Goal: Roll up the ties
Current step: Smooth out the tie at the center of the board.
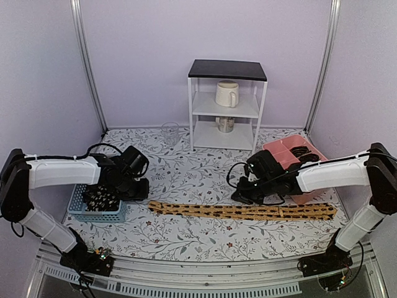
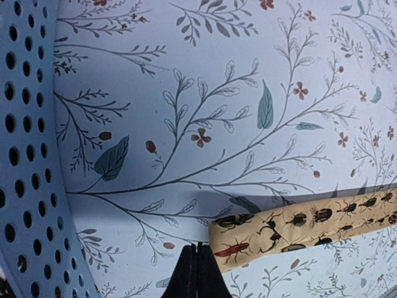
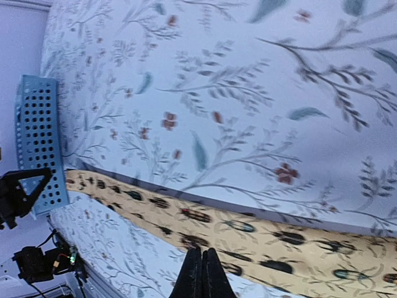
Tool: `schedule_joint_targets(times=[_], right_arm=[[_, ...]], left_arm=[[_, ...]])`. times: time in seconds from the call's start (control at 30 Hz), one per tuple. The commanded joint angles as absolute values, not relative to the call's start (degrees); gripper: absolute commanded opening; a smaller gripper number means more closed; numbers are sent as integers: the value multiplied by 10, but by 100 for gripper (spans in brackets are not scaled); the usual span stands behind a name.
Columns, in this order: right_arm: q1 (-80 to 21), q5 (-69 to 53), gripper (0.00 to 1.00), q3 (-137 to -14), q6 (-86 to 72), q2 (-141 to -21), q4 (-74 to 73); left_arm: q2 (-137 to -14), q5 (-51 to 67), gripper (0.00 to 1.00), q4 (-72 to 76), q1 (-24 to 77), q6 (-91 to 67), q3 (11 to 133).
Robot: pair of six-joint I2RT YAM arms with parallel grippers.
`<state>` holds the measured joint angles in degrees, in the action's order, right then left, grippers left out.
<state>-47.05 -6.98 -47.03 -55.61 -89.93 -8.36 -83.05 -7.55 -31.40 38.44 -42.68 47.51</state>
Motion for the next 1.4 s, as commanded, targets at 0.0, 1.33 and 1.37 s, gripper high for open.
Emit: schedule_joint_targets(times=[0.0, 1.33, 1.37], right_arm=[[-493, -100, 0, -533, -535, -947, -36], [-589, -235, 0, -854, -533, -1330, 5], [-590, -235, 0, -856, -533, -1331, 5]], left_arm=[[-831, -73, 0, -323, 375, -411, 470], [-887, -22, 0, -268, 382, -411, 441], [-887, -17, 0, -261, 383, -411, 439]])
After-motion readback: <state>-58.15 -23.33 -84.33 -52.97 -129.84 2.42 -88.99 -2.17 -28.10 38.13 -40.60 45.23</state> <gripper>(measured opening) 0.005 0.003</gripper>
